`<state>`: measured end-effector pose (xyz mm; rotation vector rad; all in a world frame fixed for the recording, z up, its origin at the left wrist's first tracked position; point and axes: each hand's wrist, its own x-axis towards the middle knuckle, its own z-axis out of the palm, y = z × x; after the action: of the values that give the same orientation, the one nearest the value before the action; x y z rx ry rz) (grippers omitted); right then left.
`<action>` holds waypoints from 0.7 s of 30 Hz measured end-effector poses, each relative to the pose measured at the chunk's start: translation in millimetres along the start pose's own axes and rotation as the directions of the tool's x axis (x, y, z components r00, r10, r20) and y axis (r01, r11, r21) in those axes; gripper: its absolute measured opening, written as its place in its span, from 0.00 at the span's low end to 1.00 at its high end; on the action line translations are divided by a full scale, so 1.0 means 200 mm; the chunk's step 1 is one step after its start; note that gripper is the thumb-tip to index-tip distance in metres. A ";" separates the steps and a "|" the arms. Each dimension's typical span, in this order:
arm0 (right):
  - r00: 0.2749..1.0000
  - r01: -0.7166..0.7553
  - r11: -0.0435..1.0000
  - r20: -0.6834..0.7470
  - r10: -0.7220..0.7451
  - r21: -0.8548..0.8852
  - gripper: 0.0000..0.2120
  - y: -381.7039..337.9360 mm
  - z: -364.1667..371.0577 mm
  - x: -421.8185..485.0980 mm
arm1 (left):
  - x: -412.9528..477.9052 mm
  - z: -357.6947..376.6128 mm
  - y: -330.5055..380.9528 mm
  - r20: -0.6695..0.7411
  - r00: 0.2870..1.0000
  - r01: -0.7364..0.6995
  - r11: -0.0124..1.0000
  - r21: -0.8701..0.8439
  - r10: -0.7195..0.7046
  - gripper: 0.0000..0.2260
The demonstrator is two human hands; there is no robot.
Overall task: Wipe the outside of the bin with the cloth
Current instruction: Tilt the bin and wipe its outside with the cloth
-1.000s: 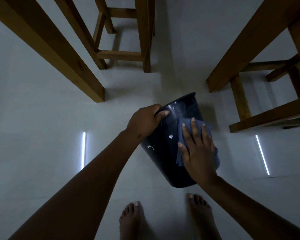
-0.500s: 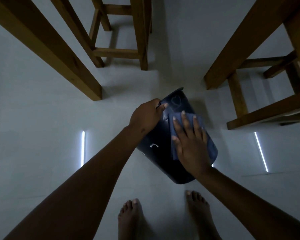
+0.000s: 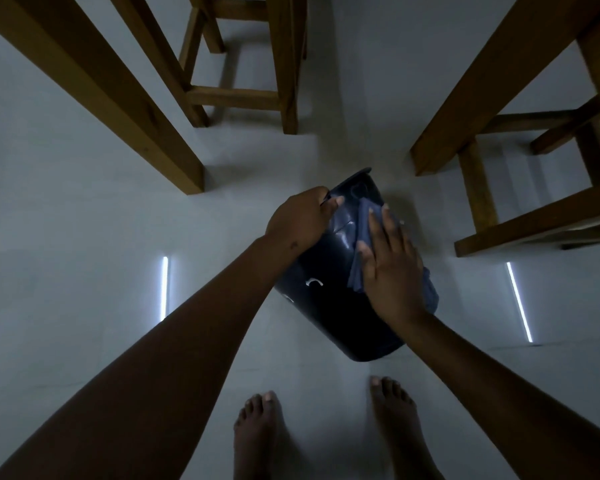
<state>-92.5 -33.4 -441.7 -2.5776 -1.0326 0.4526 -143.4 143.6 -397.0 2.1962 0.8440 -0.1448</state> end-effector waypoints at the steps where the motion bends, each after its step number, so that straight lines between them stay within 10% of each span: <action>1: 0.999 -0.044 0.999 -0.006 0.044 0.029 0.29 0.01 0.00 -0.02 | 0.00 0.00 -0.01 0.000 1.000 0.006 1.000 0.007 -0.006 0.15; 8: 0.976 0.215 0.953 0.031 -0.213 -0.211 0.29 -0.05 0.08 -0.19 | -0.05 -0.01 -0.08 -0.043 0.999 0.018 1.000 -0.009 -0.018 0.16; 17: 0.998 -0.054 0.994 -0.008 0.055 0.100 0.30 0.07 -0.03 0.02 | -0.12 -0.06 -0.14 0.065 0.998 -0.018 0.994 -0.105 0.025 0.12; 21: 0.999 0.024 0.993 -0.021 -0.027 -0.117 0.28 0.01 0.03 -0.15 | -0.13 -0.03 -0.18 0.030 1.000 0.004 0.998 -0.063 -0.002 0.14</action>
<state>-114.9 -55.1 -443.5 -2.6616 -1.1140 0.3657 -187.3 151.9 -405.3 2.1291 0.8244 -0.1505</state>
